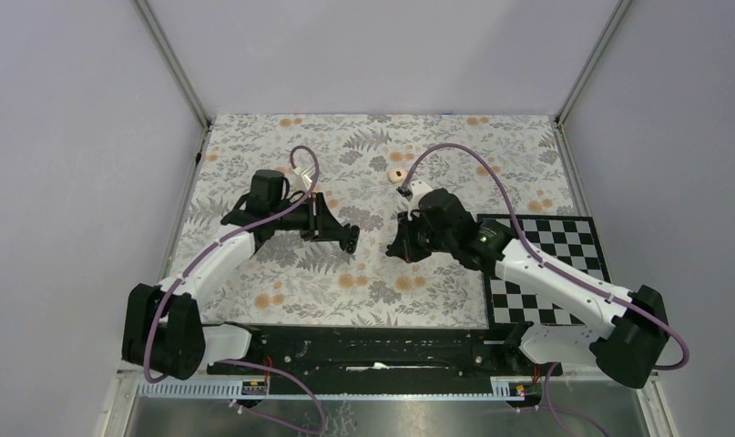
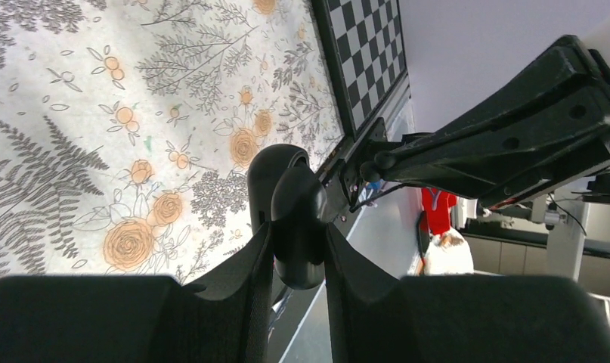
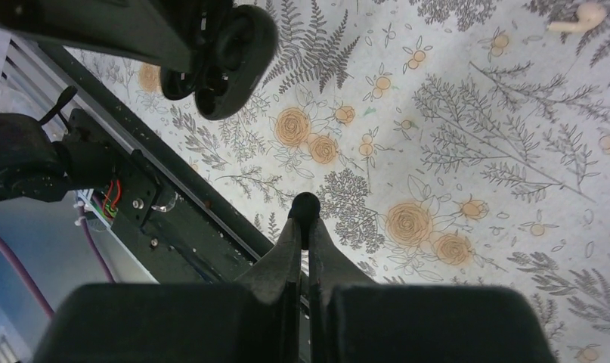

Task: Insert the wireless bluetooth earbuds into the charging case
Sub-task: Pick up the earbud from the center of the board, then place the earbud in the charging case.

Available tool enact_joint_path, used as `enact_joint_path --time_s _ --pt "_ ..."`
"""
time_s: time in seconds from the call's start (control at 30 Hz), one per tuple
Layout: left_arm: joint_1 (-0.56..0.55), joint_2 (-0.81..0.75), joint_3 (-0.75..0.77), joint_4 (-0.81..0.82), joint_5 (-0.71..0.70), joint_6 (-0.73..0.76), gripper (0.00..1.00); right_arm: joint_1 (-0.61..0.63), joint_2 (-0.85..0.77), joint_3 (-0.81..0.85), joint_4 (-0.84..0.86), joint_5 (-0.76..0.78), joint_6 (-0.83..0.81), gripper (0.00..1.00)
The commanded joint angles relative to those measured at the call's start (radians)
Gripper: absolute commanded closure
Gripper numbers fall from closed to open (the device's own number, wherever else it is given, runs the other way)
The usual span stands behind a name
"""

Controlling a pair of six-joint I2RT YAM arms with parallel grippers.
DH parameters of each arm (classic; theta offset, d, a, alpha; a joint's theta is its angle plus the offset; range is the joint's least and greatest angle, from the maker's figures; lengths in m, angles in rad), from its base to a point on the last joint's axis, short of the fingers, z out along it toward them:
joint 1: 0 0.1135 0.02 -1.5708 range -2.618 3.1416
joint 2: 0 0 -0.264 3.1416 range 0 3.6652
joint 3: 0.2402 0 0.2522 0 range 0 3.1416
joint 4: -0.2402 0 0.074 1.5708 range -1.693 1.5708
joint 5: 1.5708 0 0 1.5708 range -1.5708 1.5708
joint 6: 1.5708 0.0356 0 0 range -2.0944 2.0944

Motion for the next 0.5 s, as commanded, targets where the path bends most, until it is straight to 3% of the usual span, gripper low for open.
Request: enact_joint_path --time_s 0.0,0.27,0.3,0.47 --pt "-0.016 0.062 0.077 0.019 0.062 0.013 1.00 0.008 -0.066 -0.014 0.055 -0.022 -0.175 1.00" --pt "-0.021 0.132 0.152 -0.052 0.114 -0.047 1.00 0.015 -0.112 -0.021 0.045 -0.022 -0.466 1.00" --pt "-0.028 0.141 0.167 -0.098 0.125 -0.004 1.00 0.020 -0.134 -0.035 0.064 -0.048 -0.582 1.00" --pt "-0.062 0.165 0.220 -0.248 0.101 0.185 1.00 0.087 -0.158 -0.059 0.112 -0.049 -0.719 1.00"
